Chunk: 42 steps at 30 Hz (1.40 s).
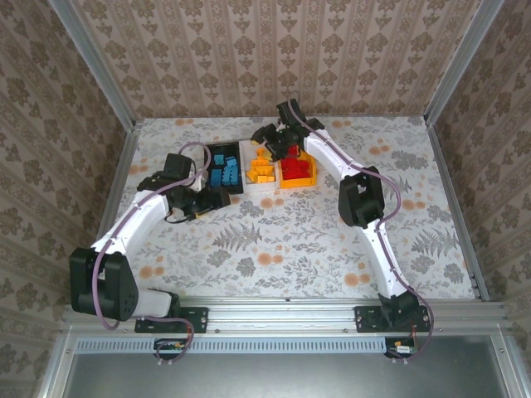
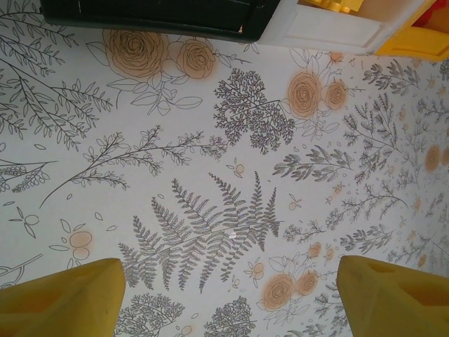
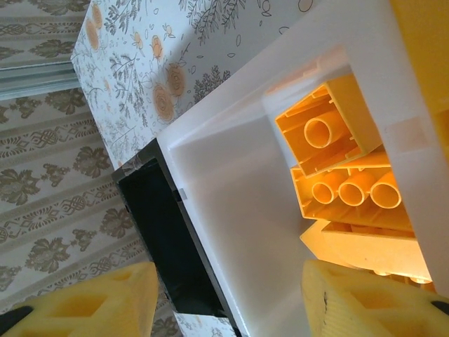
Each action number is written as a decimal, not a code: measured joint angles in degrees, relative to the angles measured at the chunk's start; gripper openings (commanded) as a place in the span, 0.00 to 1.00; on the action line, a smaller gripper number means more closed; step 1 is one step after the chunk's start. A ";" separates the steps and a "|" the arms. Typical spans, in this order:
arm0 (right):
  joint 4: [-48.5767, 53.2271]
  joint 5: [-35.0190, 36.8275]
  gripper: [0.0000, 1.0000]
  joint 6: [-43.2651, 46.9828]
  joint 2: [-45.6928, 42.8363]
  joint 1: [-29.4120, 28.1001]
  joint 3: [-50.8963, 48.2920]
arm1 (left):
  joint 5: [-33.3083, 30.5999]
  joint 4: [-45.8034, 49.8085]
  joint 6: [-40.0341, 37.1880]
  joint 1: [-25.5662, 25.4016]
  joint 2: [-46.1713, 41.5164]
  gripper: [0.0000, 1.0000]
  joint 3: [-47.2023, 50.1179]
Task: Sort the legos into containers by color
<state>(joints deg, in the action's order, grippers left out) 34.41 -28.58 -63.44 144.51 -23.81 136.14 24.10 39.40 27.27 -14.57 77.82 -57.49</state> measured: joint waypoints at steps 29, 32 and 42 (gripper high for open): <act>16.57 -0.26 1.00 39.39 -30.91 0.31 -20.81 | 4.63 -9.29 -0.46 6.80 -2.82 1.00 -4.66; 12.57 4.72 1.00 43.21 -37.75 0.31 -31.52 | 3.93 -9.31 -0.55 6.80 -3.15 1.00 -4.85; -20.92 18.95 1.00 57.05 -64.19 0.39 -71.65 | -12.90 -10.56 -1.29 6.69 -9.07 1.00 -5.03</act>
<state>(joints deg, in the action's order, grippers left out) 13.50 -9.63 -6.39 80.31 -23.42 64.49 11.20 28.84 25.98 -7.88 68.75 -62.52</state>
